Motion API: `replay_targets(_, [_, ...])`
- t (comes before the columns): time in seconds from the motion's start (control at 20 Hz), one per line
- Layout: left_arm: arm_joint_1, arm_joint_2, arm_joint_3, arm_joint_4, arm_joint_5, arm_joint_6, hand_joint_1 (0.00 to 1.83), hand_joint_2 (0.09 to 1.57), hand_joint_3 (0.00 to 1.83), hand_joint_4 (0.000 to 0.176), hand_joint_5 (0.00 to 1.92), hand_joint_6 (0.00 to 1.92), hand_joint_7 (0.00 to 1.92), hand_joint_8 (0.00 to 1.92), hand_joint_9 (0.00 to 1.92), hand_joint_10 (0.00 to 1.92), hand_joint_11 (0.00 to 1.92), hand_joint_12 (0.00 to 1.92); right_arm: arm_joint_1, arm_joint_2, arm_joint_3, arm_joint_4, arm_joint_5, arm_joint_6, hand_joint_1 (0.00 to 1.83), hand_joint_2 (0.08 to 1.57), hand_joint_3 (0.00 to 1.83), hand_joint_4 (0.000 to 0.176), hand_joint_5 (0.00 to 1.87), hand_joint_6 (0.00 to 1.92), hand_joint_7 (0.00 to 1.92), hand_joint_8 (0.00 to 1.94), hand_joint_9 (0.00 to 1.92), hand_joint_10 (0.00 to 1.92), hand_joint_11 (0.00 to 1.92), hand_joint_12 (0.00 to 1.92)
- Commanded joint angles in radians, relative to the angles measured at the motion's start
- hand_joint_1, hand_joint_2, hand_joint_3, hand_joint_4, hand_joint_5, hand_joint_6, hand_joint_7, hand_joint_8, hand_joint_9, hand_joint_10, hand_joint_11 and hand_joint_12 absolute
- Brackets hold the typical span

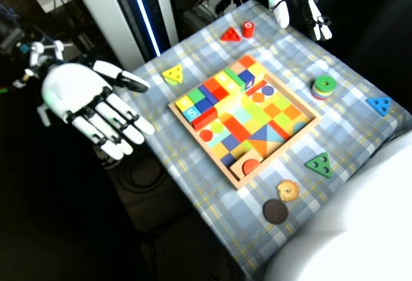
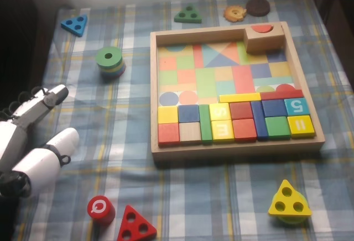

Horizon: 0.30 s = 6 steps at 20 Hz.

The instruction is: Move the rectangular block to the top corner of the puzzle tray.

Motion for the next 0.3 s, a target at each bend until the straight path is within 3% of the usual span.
replay_targets(0.0, [-0.007,-0.002,0.005,0.041,-0.115,-0.007,0.57,1.37,0.0,0.054,0.33,0.0,0.16,0.0,0.08,0.0,0.01,0.02,0.004,-0.011,0.001,-0.003,0.151,-0.004,0.0,1.05,0.0,0.0,0.08,0.0,0.0,0.0,0.0,0.0,0.0,0.0])
replay_targets(0.2, [-0.004,-0.008,0.007,0.036,-0.118,-0.007,0.57,1.36,0.0,0.061,0.34,0.0,0.16,0.0,0.08,0.0,0.0,0.0,0.008,-0.045,-0.002,0.023,0.191,-0.008,0.0,1.0,0.0,0.0,0.08,0.0,0.03,0.01,0.0,0.0,0.0,0.0])
replay_targets(0.25, [-0.003,-0.009,0.007,0.032,-0.125,-0.007,0.6,1.36,0.0,0.051,0.35,0.01,0.17,0.0,0.09,0.0,0.0,0.0,0.018,-0.046,-0.009,0.027,0.202,-0.038,0.0,0.96,0.0,0.012,0.08,0.0,0.05,0.0,0.0,0.0,0.0,0.0])
